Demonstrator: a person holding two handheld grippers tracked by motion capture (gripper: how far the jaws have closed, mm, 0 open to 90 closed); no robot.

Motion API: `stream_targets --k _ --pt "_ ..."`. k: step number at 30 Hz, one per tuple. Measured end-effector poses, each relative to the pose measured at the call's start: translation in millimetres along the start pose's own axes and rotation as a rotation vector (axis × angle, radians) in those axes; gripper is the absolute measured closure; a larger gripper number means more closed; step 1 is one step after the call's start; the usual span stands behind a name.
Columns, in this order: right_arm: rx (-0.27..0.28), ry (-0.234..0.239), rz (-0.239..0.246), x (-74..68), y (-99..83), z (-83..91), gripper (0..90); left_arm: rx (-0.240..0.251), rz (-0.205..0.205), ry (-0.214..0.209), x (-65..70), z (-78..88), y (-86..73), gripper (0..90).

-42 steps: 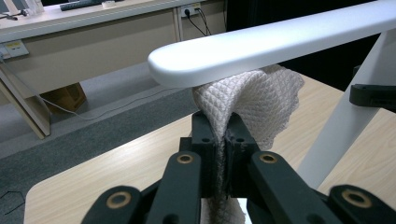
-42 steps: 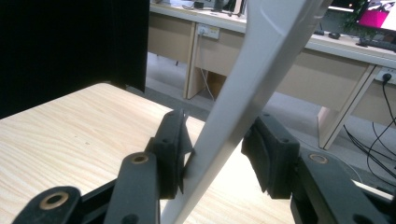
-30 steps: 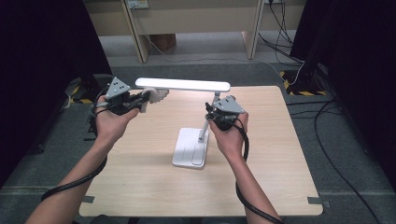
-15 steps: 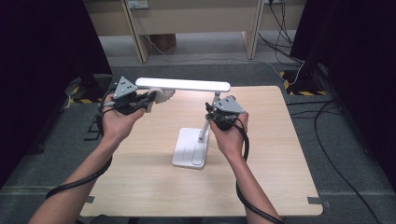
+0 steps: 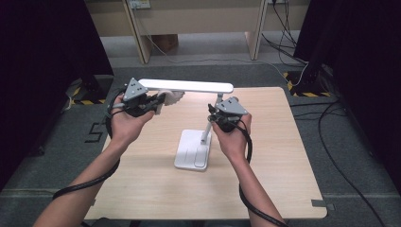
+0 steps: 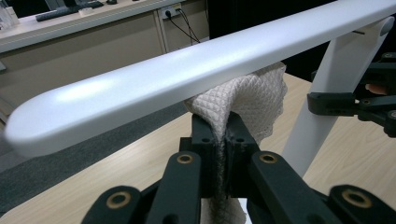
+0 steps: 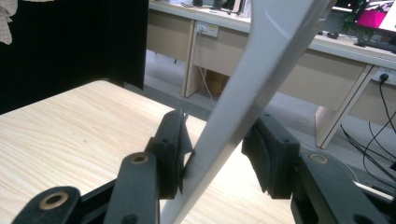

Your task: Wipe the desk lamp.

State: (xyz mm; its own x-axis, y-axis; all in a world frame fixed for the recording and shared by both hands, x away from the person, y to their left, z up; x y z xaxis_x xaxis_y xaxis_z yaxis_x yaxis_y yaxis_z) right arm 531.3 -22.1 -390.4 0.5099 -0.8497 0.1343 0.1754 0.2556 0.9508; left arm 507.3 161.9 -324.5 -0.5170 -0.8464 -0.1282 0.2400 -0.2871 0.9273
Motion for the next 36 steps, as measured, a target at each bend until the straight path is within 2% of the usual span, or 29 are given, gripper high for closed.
stream_targets --k 6,23,36 --pt "-0.003 -0.001 0.001 -0.7 0.3 -0.3 57.7 -0.001 -0.024 -0.009 10.6 -3.6 2.5 84.8" --pt "-0.003 0.002 -0.001 -1.8 -1.4 -0.2 57.9 -0.003 -0.022 -0.028 27.9 -11.1 7.1 84.8" --pt "-0.002 -0.001 0.0 -2.4 -1.9 -0.2 58.0 -0.001 -0.049 -0.045 48.1 -21.3 13.3 84.8"
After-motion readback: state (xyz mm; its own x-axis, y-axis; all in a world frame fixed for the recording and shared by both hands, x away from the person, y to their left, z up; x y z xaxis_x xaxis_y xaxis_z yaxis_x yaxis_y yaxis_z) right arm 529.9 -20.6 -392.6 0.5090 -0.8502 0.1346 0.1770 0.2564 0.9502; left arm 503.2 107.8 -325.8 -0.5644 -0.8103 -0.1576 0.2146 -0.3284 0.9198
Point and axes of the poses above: each handheld gripper's, and its own axes: z roughly backward along the jaws, y roughly out of its top, x roughly to its right, the point moved 10 cm from there along -z, roughly forward along the jaws, and after that the axes turned 4 degrees about y, right-handed, at the moved point
